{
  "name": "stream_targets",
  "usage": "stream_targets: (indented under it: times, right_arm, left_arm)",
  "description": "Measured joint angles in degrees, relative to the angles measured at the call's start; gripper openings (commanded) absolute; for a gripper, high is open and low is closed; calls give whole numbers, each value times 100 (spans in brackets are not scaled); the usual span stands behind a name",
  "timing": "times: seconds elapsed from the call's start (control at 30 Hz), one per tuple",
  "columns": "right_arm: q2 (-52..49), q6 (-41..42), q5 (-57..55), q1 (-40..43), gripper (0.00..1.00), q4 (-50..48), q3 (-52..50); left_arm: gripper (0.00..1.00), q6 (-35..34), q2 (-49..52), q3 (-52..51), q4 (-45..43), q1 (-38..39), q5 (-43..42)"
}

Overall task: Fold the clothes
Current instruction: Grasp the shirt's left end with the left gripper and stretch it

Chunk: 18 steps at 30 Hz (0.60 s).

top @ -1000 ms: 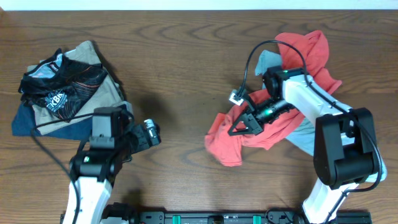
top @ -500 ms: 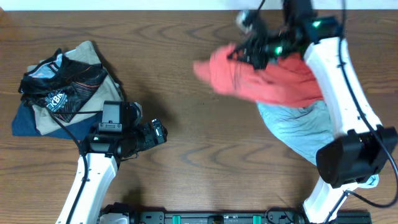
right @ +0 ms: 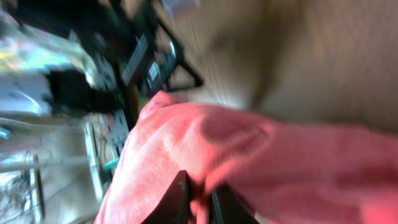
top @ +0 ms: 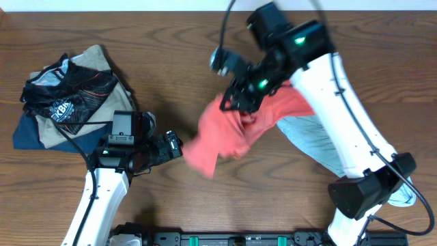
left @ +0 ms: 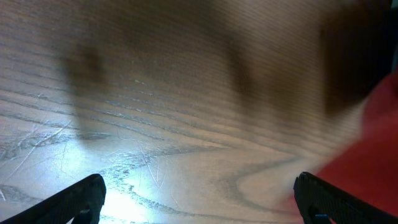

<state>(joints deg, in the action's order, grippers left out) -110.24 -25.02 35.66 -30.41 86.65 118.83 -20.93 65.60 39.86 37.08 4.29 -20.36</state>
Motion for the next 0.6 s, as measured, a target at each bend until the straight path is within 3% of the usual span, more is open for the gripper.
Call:
stream_targets:
  times: [0.07, 0.13, 0.2, 0.37, 0.6]
  right_arm:
    - [0, 87, -455, -109, 30, -24, -136]
    - [0, 367, -1003, -149, 48, -151, -192]
    - [0, 772, -1628, -138, 59, -356, -203]
    - [0, 1873, -3130, 256, 66, -605, -205]
    - [0, 2739, -3801, 1370, 79, -590, -337]
  left_arm:
    - [98, 0, 0, 0, 0, 0, 7]
    - [98, 2, 0, 0, 0, 0, 15]
    - [98, 13, 0, 0, 0, 0, 15]
    - [98, 15, 0, 0, -2, 22, -9]
    - [98, 116, 136, 0, -149, 625, -35]
